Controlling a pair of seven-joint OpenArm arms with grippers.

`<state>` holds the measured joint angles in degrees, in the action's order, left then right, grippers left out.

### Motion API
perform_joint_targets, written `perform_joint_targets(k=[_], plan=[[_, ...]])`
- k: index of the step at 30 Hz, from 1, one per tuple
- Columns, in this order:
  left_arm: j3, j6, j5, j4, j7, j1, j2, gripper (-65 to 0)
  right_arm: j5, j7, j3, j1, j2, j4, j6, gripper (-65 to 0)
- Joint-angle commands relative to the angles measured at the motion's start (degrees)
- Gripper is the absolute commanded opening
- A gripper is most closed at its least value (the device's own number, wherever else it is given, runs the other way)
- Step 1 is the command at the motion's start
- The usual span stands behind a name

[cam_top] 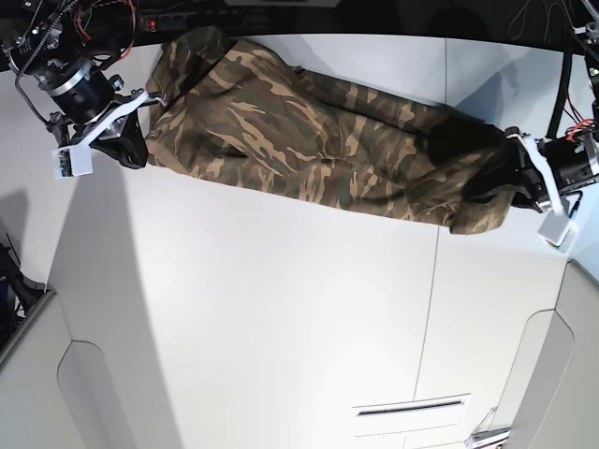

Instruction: Fold the T-shirt properly

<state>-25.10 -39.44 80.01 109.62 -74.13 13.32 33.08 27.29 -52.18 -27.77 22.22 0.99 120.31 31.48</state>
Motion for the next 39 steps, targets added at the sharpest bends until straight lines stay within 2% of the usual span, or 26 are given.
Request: perform_joint_targets(k=[1,8,12,13,14,17,20,25,27,30,34,39], plan=[[1.0,-0.5,-0.7,0.8,2.6,-0.7,0.4,-65.0,0.8,0.7,-0.5,-0.1,-0.2,1.0,-0.2,-65.0],[11.3,-0.4,-14.6,0.5,12.7,-1.1,-5.3,-64.4,0.8,-1.5,-1.5,0.2,-0.2,1.0,-0.2,-65.0],[15.4,-0.4,-16.3,0.5,13.8,-1.0,-6.8,-30.8,0.8,-3.4,-1.5,0.4,-0.2,1.0,-0.2,-65.0],[16.3,-0.2,-16.5,0.5,13.8,-1.0,-7.3,-26.2,0.8,-4.3,-1.5,0.4,-0.2,1.0,-0.2,-65.0],[17.0,-0.2,-16.5,0.5,13.7,-1.0,-7.8,-25.2,0.8,-5.1,-1.5,0.4,-0.2,1.0,-0.2,-65.0],[18.9,-0.2,-16.4,0.5,13.6,-0.9,-9.3,-25.2,0.8,-6.4,-2.2,0.4,-0.2,1.0,-0.5,-65.0],[19.2,-0.2,-16.0,0.5,12.3,-0.7,-10.5,-25.3,0.5,-6.8,-5.2,0.4,-0.2,0.9,-2.2,-65.0],[19.2,-0.2,-14.9,0.5,11.3,-0.6,-10.5,-25.3,2.4,-6.0,-11.1,2.3,-0.2,-1.3,-3.2,-31.7],[19.2,-0.2,-14.8,0.5,11.3,-0.6,-10.5,-25.3,4.1,-5.9,-12.2,3.0,-0.2,-3.6,-3.2,-25.6],[19.2,-0.2,-14.6,0.5,11.3,-0.6,-10.5,-25.3,7.3,-5.9,-12.1,3.2,-0.2,-8.8,-2.9,-25.3],[19.2,-0.2,-14.6,0.5,11.3,-0.6,-10.5,-25.3,13.6,-5.9,-12.1,3.2,-0.2,-15.3,1.2,-25.3],[19.2,-0.2,-14.7,0.5,11.3,-0.6,-10.5,-25.3,21.7,-8.5,-12.1,3.2,-0.2,-17.2,2.9,-25.3]])
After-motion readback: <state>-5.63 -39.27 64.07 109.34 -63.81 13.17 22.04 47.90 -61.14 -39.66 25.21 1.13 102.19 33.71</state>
